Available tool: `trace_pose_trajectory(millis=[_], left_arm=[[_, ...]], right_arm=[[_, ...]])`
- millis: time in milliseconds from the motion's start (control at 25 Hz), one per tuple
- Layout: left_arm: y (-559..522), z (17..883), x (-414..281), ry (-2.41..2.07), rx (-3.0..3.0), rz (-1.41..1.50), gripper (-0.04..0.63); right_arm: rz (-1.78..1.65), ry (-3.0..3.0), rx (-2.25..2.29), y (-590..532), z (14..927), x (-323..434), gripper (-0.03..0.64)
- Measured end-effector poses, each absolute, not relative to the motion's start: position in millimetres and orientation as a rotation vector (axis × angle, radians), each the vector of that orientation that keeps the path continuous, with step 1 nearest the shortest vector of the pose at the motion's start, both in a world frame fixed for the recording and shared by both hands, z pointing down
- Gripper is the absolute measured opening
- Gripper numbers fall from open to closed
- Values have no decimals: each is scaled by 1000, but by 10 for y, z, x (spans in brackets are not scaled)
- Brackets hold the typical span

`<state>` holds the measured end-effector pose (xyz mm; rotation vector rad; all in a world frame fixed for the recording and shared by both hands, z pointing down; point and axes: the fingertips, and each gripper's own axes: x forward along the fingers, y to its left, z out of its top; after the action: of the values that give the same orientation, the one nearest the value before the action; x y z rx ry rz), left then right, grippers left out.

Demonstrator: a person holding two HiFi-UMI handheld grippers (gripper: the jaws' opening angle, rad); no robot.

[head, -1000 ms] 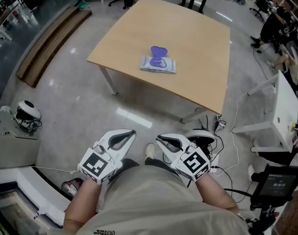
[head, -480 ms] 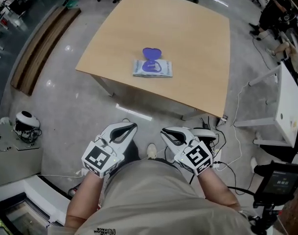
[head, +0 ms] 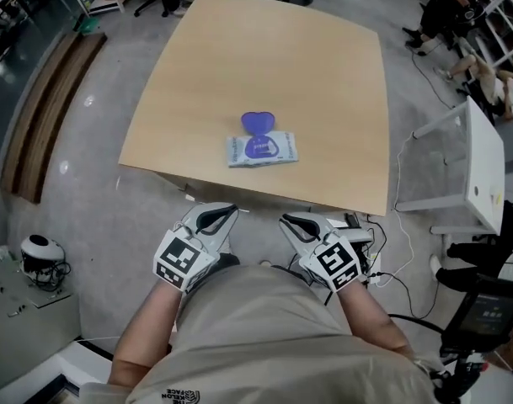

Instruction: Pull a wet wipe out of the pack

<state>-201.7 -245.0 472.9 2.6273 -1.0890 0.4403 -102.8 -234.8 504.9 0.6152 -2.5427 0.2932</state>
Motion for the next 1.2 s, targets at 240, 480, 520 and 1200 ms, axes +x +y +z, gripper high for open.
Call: trace_pose_trajectory(millis=[240, 480, 520, 1200], left_arm=[[-3045, 5079, -2337, -988, 2659, 490, 5], [-3470, 5524, -2346, -950, 2617, 567, 5], [-3540, 5596, -2329, -950, 2603, 579, 5], [-4253, 6664, -2133, -986, 2364, 818, 5]], right_arm=[[312, -2465, 734, -2863, 5305, -1354, 49], [306, -2404, 755, -3331, 5575, -1381, 63], [294, -2395, 743, -3418, 5624, -1367, 64], [254, -2255, 527, -4523, 6603, -1211, 66]])
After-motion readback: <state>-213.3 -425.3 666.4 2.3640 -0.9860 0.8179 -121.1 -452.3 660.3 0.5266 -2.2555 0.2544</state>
